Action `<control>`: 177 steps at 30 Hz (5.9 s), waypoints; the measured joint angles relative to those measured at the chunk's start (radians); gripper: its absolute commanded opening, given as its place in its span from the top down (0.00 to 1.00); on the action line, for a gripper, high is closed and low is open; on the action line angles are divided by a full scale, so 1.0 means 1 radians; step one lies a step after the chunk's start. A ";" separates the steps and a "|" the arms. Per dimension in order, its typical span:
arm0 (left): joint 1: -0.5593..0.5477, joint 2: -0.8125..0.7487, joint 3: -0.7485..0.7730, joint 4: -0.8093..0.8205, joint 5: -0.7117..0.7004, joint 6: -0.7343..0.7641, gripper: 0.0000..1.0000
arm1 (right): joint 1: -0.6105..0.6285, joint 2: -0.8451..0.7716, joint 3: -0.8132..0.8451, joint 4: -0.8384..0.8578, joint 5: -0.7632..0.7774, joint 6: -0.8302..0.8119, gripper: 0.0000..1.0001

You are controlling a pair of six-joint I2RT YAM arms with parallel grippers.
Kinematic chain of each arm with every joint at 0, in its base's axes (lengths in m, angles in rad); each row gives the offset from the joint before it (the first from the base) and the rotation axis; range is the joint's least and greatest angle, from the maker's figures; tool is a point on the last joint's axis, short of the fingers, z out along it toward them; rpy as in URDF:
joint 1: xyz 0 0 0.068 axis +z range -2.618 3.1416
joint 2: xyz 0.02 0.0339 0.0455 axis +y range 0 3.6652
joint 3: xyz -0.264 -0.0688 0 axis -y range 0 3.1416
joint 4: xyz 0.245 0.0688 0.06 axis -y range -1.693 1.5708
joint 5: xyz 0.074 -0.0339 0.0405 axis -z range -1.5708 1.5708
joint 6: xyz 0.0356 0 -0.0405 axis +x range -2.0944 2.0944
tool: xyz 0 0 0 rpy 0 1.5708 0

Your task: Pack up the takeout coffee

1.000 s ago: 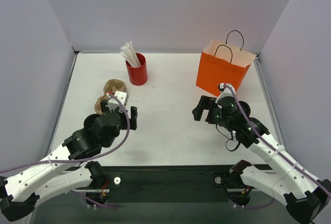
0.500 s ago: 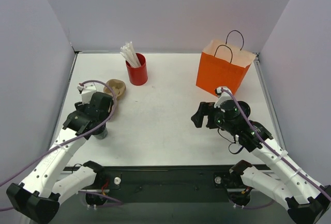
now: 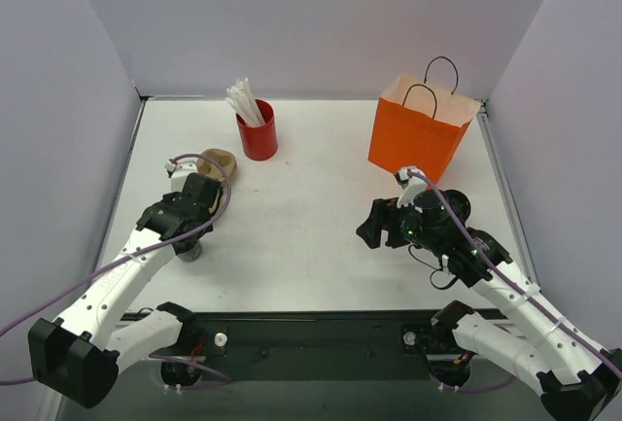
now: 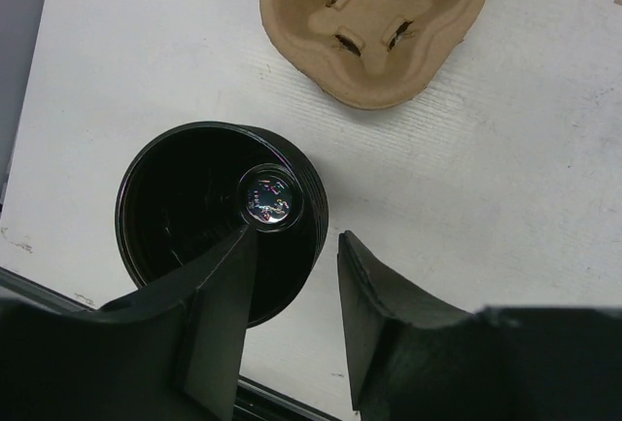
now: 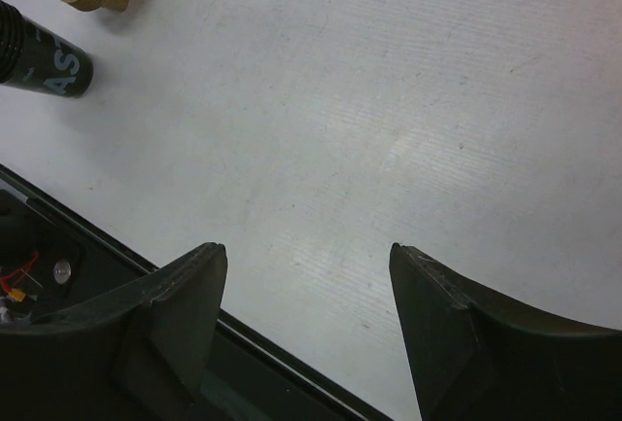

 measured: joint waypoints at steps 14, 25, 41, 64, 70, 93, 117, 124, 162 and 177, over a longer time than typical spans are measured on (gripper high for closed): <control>0.000 0.010 -0.016 0.032 0.000 0.025 0.65 | 0.000 -0.006 -0.008 0.000 -0.027 -0.021 0.35; 0.001 0.010 -0.022 0.039 -0.003 0.030 0.75 | 0.000 -0.006 -0.008 0.000 -0.037 -0.019 0.35; 0.001 0.010 -0.022 0.040 0.000 0.053 1.00 | 0.000 -0.006 -0.008 0.000 -0.040 -0.017 0.35; 0.001 0.007 0.049 0.020 -0.046 0.106 1.00 | 0.000 0.003 -0.008 0.009 -0.042 -0.012 0.35; 0.001 0.005 0.094 -0.011 -0.051 0.129 1.00 | 0.000 0.003 -0.008 0.015 -0.043 -0.009 0.35; -0.042 0.025 0.431 -0.101 -0.038 0.275 1.00 | 0.000 -0.026 -0.008 0.014 -0.042 0.002 0.35; -0.552 0.563 0.476 0.175 -0.102 0.210 1.00 | 0.000 -0.333 -0.007 -0.101 0.270 0.055 0.35; -0.619 0.690 0.476 0.224 -0.128 0.195 1.00 | 0.000 -0.403 -0.008 -0.121 0.330 0.058 0.34; -0.378 0.034 0.145 0.299 0.314 0.271 0.08 | -0.253 0.124 0.138 -0.236 0.450 -0.037 0.45; -0.375 -0.126 -0.050 0.348 0.325 0.374 0.09 | -0.519 0.411 0.187 -0.200 0.341 -0.088 0.59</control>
